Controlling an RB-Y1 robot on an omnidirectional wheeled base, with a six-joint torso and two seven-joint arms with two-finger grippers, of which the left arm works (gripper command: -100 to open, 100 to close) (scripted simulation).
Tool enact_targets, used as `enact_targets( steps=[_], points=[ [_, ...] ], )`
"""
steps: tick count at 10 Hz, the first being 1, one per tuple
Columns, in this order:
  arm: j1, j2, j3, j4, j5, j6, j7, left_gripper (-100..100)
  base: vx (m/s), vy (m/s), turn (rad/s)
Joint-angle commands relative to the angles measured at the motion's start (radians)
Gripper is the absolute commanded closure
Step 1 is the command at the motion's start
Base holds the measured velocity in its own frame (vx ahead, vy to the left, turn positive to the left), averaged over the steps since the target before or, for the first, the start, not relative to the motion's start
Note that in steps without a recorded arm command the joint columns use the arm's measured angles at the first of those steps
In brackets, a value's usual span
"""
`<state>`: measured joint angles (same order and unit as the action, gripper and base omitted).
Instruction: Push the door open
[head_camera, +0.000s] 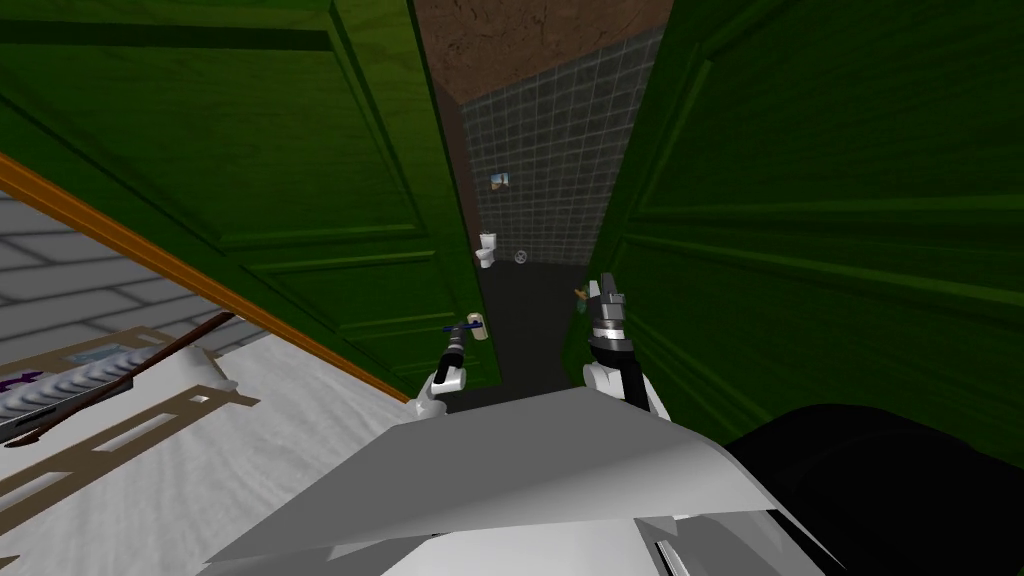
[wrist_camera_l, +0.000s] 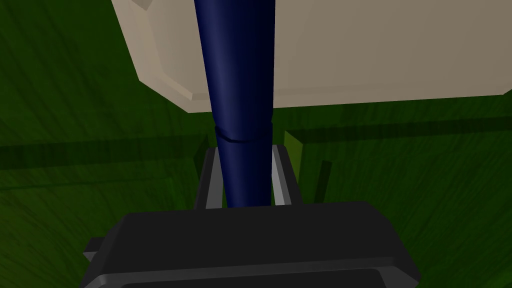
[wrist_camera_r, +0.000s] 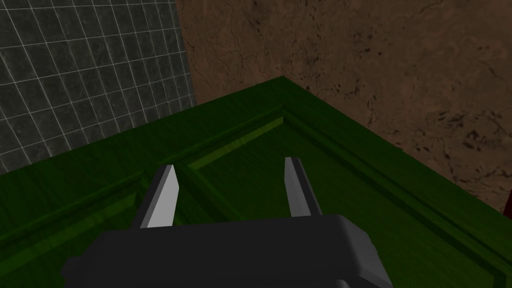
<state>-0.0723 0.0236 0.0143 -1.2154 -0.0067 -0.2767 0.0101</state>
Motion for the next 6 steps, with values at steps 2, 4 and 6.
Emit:
enact_targets(
  steps=[2, 4, 6],
  points=[
    [-0.02, -0.008, 0.037, 0.011, 0.004, -0.004, -0.007, 100, 0.131, -0.121, 0.082],
    [-0.024, -0.017, 0.052, 0.016, 0.006, -0.004, -0.011, 100, 0.159, -0.106, 0.065],
    [-0.021, -0.016, 0.058, 0.021, 0.007, -0.004, -0.011, 100, 0.1, -0.048, 0.035]
  ],
)
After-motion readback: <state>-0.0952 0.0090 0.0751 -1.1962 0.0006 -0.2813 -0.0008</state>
